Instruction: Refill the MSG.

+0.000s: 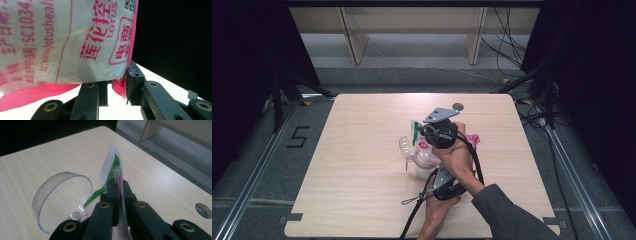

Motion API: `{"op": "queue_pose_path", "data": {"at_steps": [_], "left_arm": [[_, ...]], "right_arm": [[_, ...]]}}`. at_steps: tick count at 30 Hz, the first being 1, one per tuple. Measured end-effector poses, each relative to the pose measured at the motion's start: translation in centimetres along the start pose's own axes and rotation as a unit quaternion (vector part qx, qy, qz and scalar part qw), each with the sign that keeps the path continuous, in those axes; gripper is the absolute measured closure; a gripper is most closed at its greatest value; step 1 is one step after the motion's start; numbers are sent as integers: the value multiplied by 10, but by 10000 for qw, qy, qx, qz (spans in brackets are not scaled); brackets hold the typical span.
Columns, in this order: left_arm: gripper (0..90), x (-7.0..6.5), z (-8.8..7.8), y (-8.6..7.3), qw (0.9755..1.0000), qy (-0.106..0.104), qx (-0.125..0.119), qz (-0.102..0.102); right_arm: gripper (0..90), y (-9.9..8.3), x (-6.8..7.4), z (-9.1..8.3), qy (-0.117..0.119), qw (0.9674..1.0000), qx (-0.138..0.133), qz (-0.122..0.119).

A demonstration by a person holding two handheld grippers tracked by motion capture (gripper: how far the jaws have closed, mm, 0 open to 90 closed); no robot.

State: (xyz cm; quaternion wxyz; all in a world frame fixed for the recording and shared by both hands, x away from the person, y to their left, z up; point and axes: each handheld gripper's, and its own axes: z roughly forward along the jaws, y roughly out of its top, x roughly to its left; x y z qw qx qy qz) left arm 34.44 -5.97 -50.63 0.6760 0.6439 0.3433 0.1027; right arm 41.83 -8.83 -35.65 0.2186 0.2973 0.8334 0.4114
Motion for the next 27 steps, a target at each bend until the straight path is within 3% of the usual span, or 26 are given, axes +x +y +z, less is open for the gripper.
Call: {"op": "queue_pose_path", "data": {"at_steps": [4,10,14,24,27], "left_arm": [[742,0,0,0,10000,11,-34,2],[742,0,0,1,10000,-5,-1,9],[742,0,0,1,10000,-7,-17,4],[742,0,1,1,10000,-9,-16,-29],[742,0,0,2,10000,-25,-24,-22]], "right_arm": [[900,0,0,-1,16,10000,-41,81],[900,1,-1,0,38,10000,-36,-73],[900,0,1,0,10,10000,-14,61],[900,1,0,0,49,10000,35,-68],[900,1,2,2,3,10000,10,4]]}}
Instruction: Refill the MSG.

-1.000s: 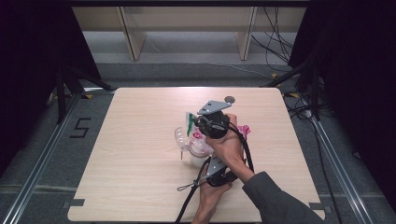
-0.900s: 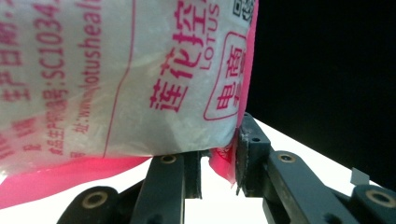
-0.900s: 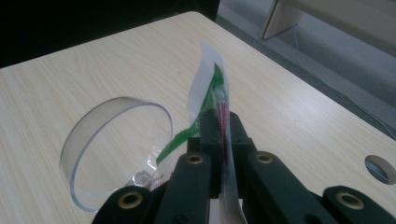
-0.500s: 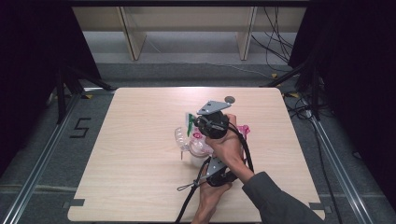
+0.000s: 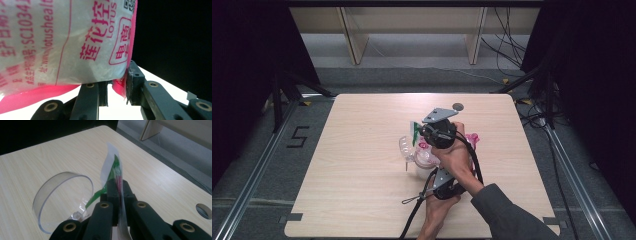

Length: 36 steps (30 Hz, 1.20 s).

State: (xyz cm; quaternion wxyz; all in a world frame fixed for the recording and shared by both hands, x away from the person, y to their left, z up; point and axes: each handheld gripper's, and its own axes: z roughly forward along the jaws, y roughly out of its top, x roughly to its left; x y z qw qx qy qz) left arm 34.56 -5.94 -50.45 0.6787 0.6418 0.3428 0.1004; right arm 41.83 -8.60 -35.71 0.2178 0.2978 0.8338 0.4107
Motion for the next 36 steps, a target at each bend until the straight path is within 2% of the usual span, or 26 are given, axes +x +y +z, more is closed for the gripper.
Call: {"op": "queue_pose_path", "data": {"at_steps": [2,4,5,6,8,9,11,12,13,16,17,18,20,21,23,24,26,27,29,30,31,32,33,35,36], "left_arm": [[743,1,0,0,10000,24,-27,22],[743,0,0,0,10000,-3,-46,-26],[742,0,0,0,10000,7,-17,-15],[742,0,0,0,10000,4,-24,-22],[743,0,0,1,10000,33,-43,-19],[743,1,-1,1,10000,35,-40,15],[743,0,1,0,9999,6,-82,-61],[744,0,1,0,10000,10,-78,-52],[743,0,1,0,10000,8,-77,-48],[744,1,0,1,10000,22,-34,-27],[744,0,1,0,10000,24,-79,-55],[744,0,1,0,10000,29,-71,-43],[744,0,0,1,10000,22,-58,-35],[744,0,0,1,10000,15,-50,-17],[744,0,0,0,10000,9,-34,-18],[744,0,1,1,10000,15,-45,-35],[744,0,1,1,10000,30,-80,-24],[744,0,0,0,10000,34,-69,11],[745,1,0,1,10000,18,-35,-8],[744,0,0,1,10000,-1,-38,-25],[744,7,-5,2,9980,100,410,474],[744,6,-5,2,9974,195,475,511],[744,7,-5,2,9978,129,398,508],[744,8,-6,3,9975,146,408,555],[745,8,-6,3,9974,147,419,561]], "right_arm": [[900,2,-1,-1,58,10000,0,-25],[900,2,-1,-1,15,10000,-62,17],[900,2,0,-1,29,10000,50,-7],[900,1,0,1,29,9999,33,-98],[900,2,-2,0,46,10000,27,-54],[900,3,-1,-1,41,10000,-11,74],[900,3,-2,-1,84,10000,11,-41],[900,3,-2,1,60,9999,33,-158],[900,2,-1,2,31,9998,59,-175],[900,3,-1,0,53,10000,25,-11],[900,2,0,1,39,10000,9,-15],[900,2,-2,2,30,9999,27,-159],[900,2,-2,2,13,9999,51,-100],[900,2,0,1,21,10000,21,70],[900,2,-1,2,-1,10000,16,-11],[900,2,-2,3,25,9999,23,-158],[900,2,-2,3,17,9999,20,-149],[900,3,-2,1,42,9999,72,-69],[900,3,-3,1,21,10000,-45,-66],[900,2,-1,1,37,10000,5,12],[900,1,-1,2,16,10000,42,-27],[900,1,-1,3,22,9999,92,-115],[900,1,-1,3,7,9999,91,-100],[900,2,-1,0,35,10000,31,26],[900,3,-2,1,26,10000,-53,-57]]}}
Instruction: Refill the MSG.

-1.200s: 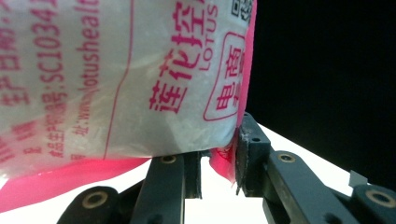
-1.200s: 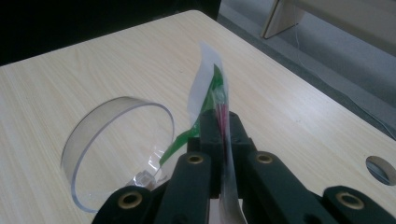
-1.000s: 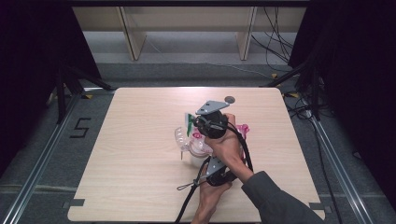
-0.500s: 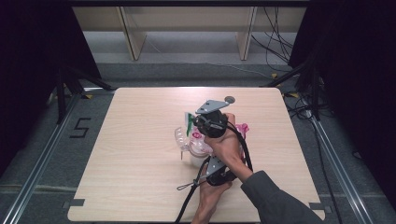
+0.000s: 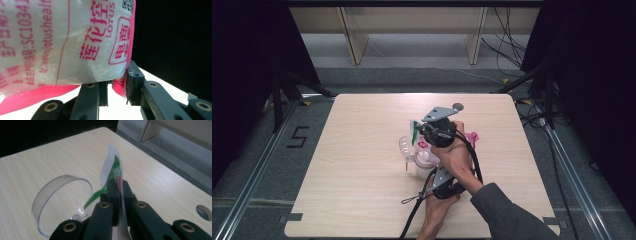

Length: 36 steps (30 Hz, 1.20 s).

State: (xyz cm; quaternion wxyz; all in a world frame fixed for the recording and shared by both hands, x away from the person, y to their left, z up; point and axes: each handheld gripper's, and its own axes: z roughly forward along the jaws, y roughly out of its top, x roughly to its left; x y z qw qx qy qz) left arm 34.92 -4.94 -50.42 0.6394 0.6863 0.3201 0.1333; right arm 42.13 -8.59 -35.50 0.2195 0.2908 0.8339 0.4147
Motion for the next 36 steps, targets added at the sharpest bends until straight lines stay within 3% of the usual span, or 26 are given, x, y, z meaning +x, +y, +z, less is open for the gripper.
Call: {"op": "queue_pose_path", "data": {"at_steps": [3,7,11,17,18,24,31,36], "left_arm": [[744,-2,1,0,10000,3,28,-66],[745,0,0,0,10000,-23,9,-24],[744,-1,1,0,9999,-28,-57,-108],[744,-1,1,0,9999,-13,-68,-80],[745,-1,1,0,10000,-9,-59,-75],[744,-1,1,0,10000,12,-30,-33],[744,1,2,-5,9997,64,184,114],[742,2,3,-9,9994,103,307,98]], "right_arm": [[900,-1,2,2,-25,9999,123,-103],[900,0,1,1,5,10000,52,12],[900,0,3,4,-42,9998,138,-130],[900,0,3,2,-10,9999,137,-54],[900,0,2,2,3,9998,122,-132],[900,0,1,2,-27,10000,43,-81],[900,-3,-2,-4,12,9999,-24,134],[900,-6,-5,-11,88,9997,-19,228]]}}
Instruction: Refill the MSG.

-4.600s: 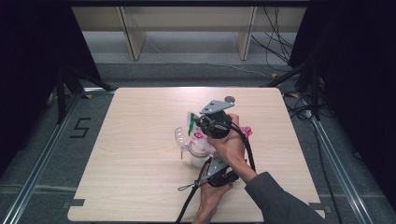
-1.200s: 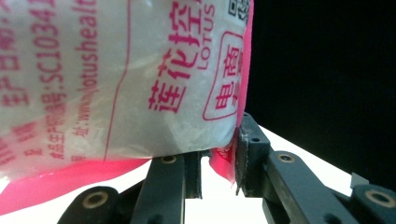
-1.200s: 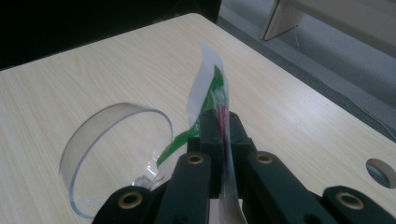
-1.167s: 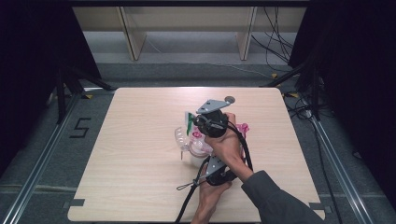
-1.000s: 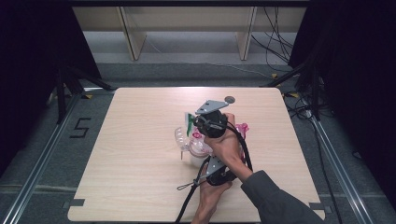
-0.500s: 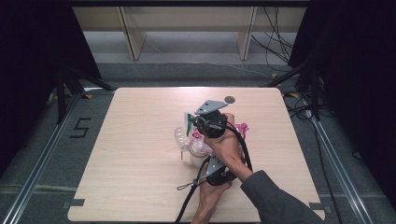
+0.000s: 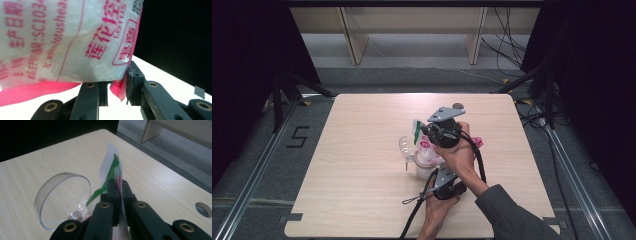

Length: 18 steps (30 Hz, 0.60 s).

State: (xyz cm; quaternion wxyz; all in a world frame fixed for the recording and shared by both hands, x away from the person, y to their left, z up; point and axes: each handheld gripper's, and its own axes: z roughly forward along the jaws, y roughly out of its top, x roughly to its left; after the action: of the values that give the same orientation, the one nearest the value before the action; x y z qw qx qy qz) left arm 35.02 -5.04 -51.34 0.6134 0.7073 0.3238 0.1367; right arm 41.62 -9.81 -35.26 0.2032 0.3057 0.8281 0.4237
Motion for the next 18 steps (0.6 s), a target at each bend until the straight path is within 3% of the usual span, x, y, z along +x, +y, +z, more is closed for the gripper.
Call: {"op": "queue_pose_path", "data": {"at_steps": [2,3,6,8,9,10,11,13,15,16,18], "left_arm": [[736,0,0,-1,10000,17,64,-25],[732,0,0,-2,9999,28,90,-44],[723,0,1,-5,9999,41,143,-57],[717,-2,4,-6,9996,25,18,-276],[707,0,2,-7,9998,6,175,-114],[701,0,2,-7,9997,30,200,-124],[692,-1,4,-7,9995,40,67,-293],[675,-1,4,-7,9995,54,92,-288],[664,-1,3,-8,9994,30,99,-322],[651,-1,2,-7,9993,41,143,-357],[623,0,0,-7,9991,71,199,-357]], "right_arm": [[900,-1,-1,-4,-9,10000,-55,34],[900,-2,-4,-5,-6,9999,-99,-96],[900,-5,-5,-10,-1,9997,-234,107],[900,-8,-6,-13,7,9997,-183,158],[900,-8,-7,-15,39,9997,-169,164],[900,-9,-8,-17,41,9996,-202,190],[900,-10,-9,-17,5,9993,-342,159],[900,-11,-13,-22,40,9993,-311,195],[900,-12,-15,-23,-12,9989,-446,163],[900,-13,-16,-25,45,9990,-371,263],[900,-16,-18,-26,31,9979,-555,337]]}}
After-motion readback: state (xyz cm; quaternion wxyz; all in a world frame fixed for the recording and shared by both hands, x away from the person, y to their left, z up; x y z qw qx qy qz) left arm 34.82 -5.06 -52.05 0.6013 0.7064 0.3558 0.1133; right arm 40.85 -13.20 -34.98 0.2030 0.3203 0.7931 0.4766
